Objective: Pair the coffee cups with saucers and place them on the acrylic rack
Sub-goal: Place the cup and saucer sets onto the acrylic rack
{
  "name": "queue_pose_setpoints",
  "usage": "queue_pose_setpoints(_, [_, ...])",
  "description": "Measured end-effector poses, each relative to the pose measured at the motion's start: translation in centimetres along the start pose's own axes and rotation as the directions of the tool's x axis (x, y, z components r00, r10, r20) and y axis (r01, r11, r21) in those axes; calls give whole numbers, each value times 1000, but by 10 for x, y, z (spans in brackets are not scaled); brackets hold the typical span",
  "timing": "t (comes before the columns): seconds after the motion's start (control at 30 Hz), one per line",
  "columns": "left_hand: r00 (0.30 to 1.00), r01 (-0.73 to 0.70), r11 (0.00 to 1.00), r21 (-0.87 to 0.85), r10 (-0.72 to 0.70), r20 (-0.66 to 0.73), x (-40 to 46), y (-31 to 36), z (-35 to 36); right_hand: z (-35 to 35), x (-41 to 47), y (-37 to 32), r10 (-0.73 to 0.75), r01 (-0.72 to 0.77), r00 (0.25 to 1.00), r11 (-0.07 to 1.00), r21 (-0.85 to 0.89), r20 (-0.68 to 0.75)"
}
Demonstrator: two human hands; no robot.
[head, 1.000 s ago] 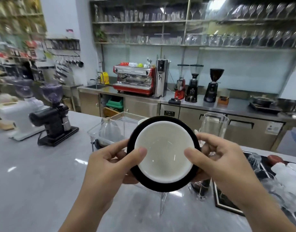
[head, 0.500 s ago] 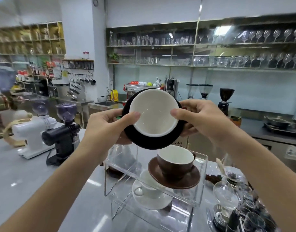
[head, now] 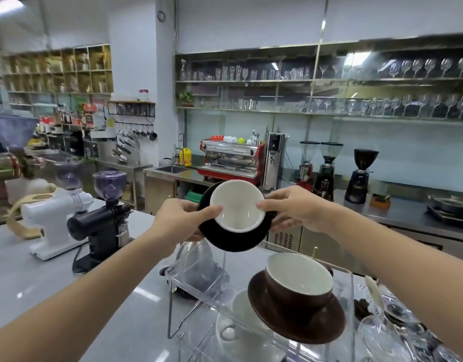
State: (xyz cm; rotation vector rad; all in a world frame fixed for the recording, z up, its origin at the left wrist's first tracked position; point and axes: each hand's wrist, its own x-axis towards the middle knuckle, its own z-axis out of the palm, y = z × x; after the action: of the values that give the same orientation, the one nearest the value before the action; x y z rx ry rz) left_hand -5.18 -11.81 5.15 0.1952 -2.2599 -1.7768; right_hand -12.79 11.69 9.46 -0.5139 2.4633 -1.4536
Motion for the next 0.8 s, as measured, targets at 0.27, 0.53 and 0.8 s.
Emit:
queue_pose_setpoints(0.27, [996, 83, 977, 196, -89, 23, 25, -20, 16, 0, 27, 32, 123, -124, 992, 992, 25, 32])
queue_pose_setpoints(0.53, [981, 165, 942, 291, -187, 49, 36, -32, 30, -2, 39, 55, 201, -201, 978, 979, 0, 54])
queue_pose_setpoints(0.8, [973, 197, 917, 348, -226, 44, 39, -38, 34, 0, 49, 70, 244, -242, 968, 969, -41, 59])
